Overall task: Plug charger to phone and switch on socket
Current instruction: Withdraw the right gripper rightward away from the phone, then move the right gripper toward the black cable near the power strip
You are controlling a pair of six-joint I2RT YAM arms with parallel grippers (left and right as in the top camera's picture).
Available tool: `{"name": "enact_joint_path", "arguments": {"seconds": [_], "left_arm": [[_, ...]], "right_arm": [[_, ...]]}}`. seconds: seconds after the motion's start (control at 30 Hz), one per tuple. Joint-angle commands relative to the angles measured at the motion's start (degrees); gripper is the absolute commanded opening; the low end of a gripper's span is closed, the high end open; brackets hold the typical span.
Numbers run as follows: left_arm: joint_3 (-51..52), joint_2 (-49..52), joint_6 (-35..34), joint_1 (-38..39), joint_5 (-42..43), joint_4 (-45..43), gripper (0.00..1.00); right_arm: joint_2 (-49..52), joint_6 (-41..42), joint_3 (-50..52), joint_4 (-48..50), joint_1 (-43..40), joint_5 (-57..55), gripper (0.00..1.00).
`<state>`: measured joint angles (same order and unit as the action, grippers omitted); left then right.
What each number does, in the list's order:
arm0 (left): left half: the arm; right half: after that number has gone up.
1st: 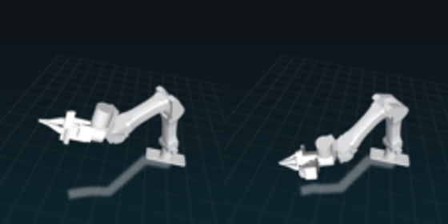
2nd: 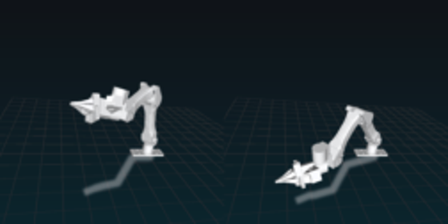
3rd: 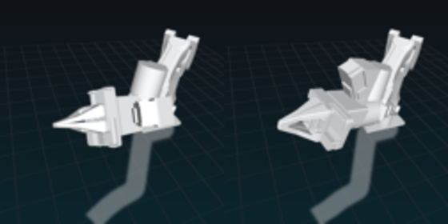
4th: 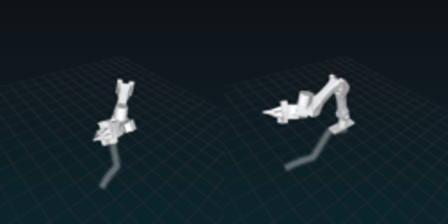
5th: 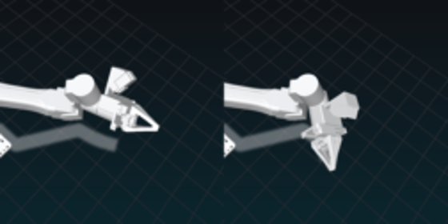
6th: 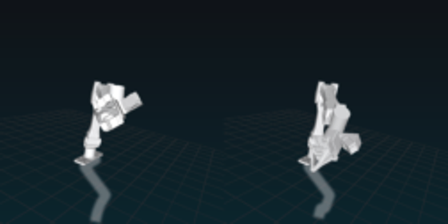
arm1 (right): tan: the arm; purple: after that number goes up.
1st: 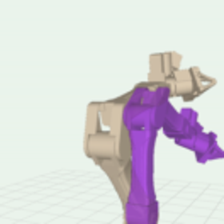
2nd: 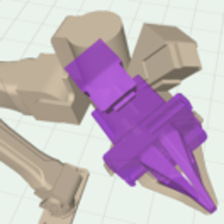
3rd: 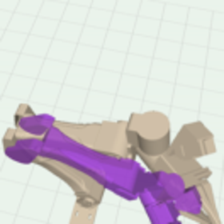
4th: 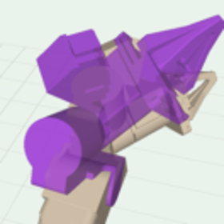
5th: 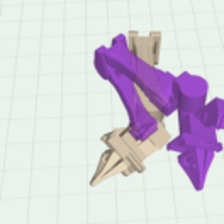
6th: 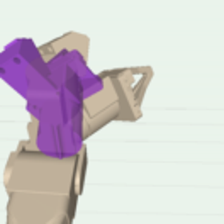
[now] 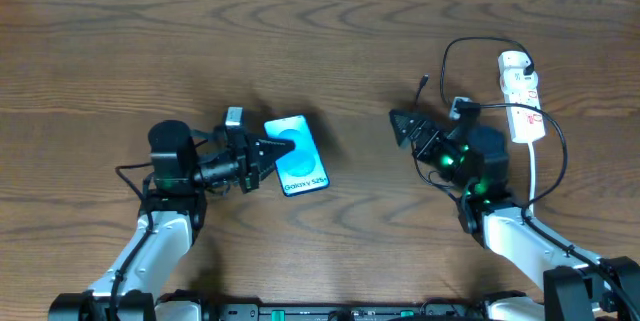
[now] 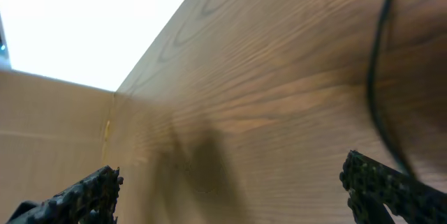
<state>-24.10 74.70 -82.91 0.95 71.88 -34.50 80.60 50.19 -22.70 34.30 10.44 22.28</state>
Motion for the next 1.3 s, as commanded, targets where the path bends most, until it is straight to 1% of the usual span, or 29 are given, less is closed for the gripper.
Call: {"name": "enact_joint_path", "arguments": {"seconds": [0.0, 0.13, 0.47, 0.73, 1.0, 1.27], "left_arm": [[-0.6, -0.1, -3.2, 2.5, 2.6, -2.9, 0.07], [-0.6, -0.1, -3.4, 3.8, 2.5, -2.9, 0.07], [-0.6, -0.1, -4.3, 3.8, 1.8, -3.0, 0.08], [-0.6, -0.1, -4.2, 3.8, -5.0, -3.0, 0.07], [-0.6, -0.1, -4.3, 3.8, -9.4, -2.9, 0.07], [-0.6, -0.1, -4.2, 3.8, -9.4, -2.9, 0.08]], "right_arm": [[-0.9, -0.5, -0.4, -1.9, -1.1, -0.3, 0.99], [-0.9, -0.5, -0.4, -5.6, -1.1, -0.3, 0.99], [-0.9, -0.5, -0.4, -15.2, -1.1, -0.3, 0.99], [-0.9, -0.5, -0.4, -21.3, -1.1, -0.3, 0.99], [-0.9, -0.5, -0.4, -22.2, -1.1, -0.3, 0.99], [-0.9, -0.5, -0.4, -22.2, -1.1, -0.3, 0.99]]}}
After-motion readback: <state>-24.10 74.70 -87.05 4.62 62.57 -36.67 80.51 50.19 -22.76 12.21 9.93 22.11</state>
